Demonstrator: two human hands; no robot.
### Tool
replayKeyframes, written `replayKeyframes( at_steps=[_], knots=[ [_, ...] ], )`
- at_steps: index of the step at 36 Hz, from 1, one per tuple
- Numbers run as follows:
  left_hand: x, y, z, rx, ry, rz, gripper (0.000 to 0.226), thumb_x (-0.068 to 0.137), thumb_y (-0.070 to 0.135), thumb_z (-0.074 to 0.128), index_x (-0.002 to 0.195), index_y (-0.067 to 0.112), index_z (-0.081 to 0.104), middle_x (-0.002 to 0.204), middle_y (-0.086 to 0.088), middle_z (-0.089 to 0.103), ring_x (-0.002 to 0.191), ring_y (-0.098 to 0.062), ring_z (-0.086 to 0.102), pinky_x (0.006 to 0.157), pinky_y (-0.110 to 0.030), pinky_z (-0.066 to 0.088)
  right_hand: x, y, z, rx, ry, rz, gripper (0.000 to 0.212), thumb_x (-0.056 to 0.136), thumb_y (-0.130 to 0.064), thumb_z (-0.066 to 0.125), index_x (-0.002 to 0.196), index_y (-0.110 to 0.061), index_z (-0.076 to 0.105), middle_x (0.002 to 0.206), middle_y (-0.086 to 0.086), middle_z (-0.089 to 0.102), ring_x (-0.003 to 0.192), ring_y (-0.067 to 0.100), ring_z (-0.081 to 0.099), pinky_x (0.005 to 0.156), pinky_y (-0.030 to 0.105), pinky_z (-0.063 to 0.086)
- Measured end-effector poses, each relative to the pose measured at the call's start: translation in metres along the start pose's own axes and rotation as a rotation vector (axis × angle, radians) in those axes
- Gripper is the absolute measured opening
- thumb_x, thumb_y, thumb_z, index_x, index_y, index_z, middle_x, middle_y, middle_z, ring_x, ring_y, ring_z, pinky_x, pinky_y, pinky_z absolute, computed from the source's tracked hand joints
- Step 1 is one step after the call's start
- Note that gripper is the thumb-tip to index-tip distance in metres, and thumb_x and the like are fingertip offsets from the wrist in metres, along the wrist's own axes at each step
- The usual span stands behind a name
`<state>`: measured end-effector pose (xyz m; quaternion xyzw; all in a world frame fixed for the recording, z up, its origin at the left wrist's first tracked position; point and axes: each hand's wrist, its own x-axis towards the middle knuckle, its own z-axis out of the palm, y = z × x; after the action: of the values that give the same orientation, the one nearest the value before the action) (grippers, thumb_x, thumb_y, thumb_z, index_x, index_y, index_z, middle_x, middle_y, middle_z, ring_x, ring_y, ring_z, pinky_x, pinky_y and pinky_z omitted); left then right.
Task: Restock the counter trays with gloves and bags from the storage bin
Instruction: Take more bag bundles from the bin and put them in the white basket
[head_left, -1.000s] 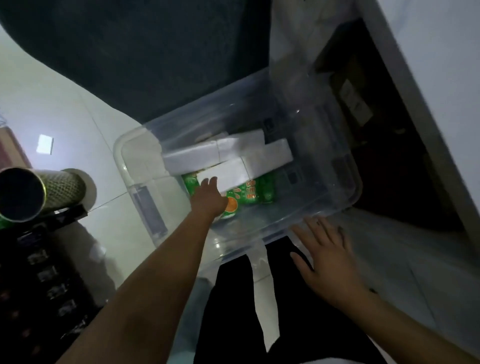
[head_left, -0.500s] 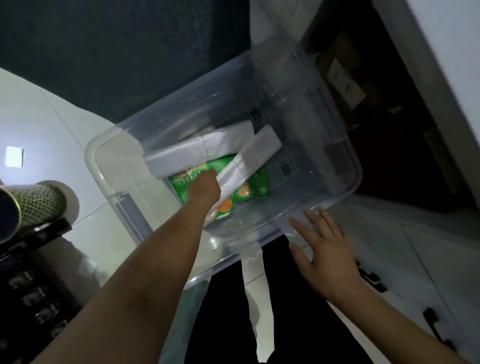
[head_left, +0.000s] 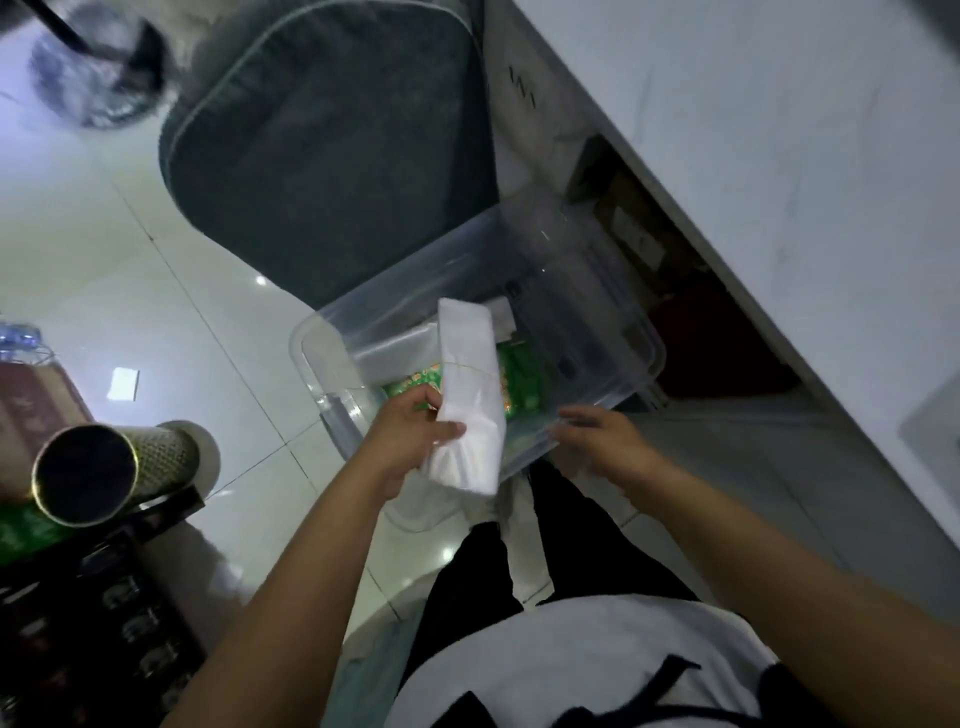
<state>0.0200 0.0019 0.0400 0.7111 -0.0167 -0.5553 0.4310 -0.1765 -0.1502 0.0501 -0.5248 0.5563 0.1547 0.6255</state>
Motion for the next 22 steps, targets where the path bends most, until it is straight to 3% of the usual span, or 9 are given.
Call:
replayKeyframes(
  at_steps=[1, 3, 5, 7, 9, 12, 19, 22],
  knots=[
    [-0.017, 0.005, 0.0, -0.052, -0.02, 0.034, 0.03, 0.074, -0.003, 0.077, 0.078, 0.017, 0.055, 0.084, -0.003, 0.073, 0.075, -0.021, 0.067, 0.056, -0.025, 0.046, -0.008, -0.008, 0.001, 0.144, -0.077, 0.068, 0.044, 0.079, -0.039, 0.076, 0.119, -0.024, 0.064, 0.129, 0.002, 0.061, 0.108, 0.018, 0.06, 0.079, 0.036, 0.049],
    [-0.049, 0.017, 0.0, -0.121, -0.074, 0.108, 0.028, 0.07, 0.005, 0.079, 0.078, 0.021, 0.057, 0.094, -0.005, 0.074, 0.085, -0.026, 0.068, 0.065, -0.035, 0.044, -0.022, -0.021, 0.001, 0.383, -0.216, 0.122, 0.048, 0.069, -0.043, 0.08, 0.111, -0.025, 0.067, 0.123, 0.002, 0.065, 0.108, 0.022, 0.064, 0.084, 0.046, 0.055],
    [-0.074, 0.023, 0.001, -0.153, -0.15, 0.186, 0.025, 0.068, 0.01, 0.079, 0.076, 0.023, 0.059, 0.095, -0.002, 0.074, 0.085, -0.021, 0.069, 0.062, -0.031, 0.048, -0.033, -0.029, 0.0, 0.576, -0.326, 0.089, 0.047, 0.069, -0.038, 0.08, 0.111, -0.019, 0.07, 0.114, 0.003, 0.068, 0.103, 0.023, 0.067, 0.087, 0.05, 0.056],
    [-0.09, 0.023, 0.001, -0.182, -0.224, 0.244, 0.024, 0.071, 0.007, 0.078, 0.078, 0.021, 0.061, 0.091, -0.002, 0.074, 0.077, -0.015, 0.068, 0.055, -0.023, 0.048, -0.044, -0.038, -0.001, 0.697, -0.411, 0.022, 0.045, 0.076, -0.033, 0.075, 0.118, -0.019, 0.066, 0.107, 0.003, 0.068, 0.091, 0.019, 0.068, 0.074, 0.041, 0.059],
    [-0.098, 0.017, 0.0, -0.182, -0.255, 0.273, 0.024, 0.072, 0.002, 0.079, 0.077, 0.018, 0.062, 0.086, -0.003, 0.072, 0.073, -0.014, 0.066, 0.055, -0.019, 0.049, -0.053, -0.042, -0.003, 0.76, -0.433, -0.045, 0.042, 0.079, -0.028, 0.071, 0.119, -0.019, 0.064, 0.106, 0.003, 0.068, 0.086, 0.018, 0.068, 0.075, 0.038, 0.058],
    [-0.099, 0.003, 0.002, -0.112, -0.258, 0.265, 0.023, 0.073, -0.001, 0.08, 0.079, 0.01, 0.061, 0.085, -0.007, 0.068, 0.075, -0.016, 0.063, 0.061, -0.018, 0.05, -0.063, -0.039, -0.001, 0.656, -0.355, -0.133, 0.039, 0.079, -0.018, 0.07, 0.117, -0.01, 0.068, 0.11, 0.009, 0.071, 0.093, 0.023, 0.068, 0.085, 0.043, 0.054],
    [-0.088, -0.026, 0.007, -0.061, -0.322, 0.196, 0.022, 0.077, 0.001, 0.079, 0.087, 0.006, 0.061, 0.091, -0.008, 0.071, 0.081, -0.017, 0.066, 0.064, -0.02, 0.05, -0.076, -0.016, 0.013, 0.681, -0.133, -0.216, 0.036, 0.071, 0.004, 0.069, 0.106, -0.006, 0.07, 0.102, 0.015, 0.075, 0.081, 0.029, 0.074, 0.063, 0.04, 0.061],
    [-0.077, -0.037, 0.006, -0.042, -0.418, 0.153, 0.019, 0.08, 0.001, 0.077, 0.092, 0.007, 0.065, 0.095, -0.007, 0.07, 0.087, -0.02, 0.064, 0.072, -0.024, 0.053, -0.076, -0.003, 0.018, 0.635, -0.023, -0.274, 0.037, 0.065, 0.001, 0.073, 0.1, -0.011, 0.072, 0.102, 0.014, 0.075, 0.083, 0.027, 0.072, 0.071, 0.045, 0.059]
  ],
)
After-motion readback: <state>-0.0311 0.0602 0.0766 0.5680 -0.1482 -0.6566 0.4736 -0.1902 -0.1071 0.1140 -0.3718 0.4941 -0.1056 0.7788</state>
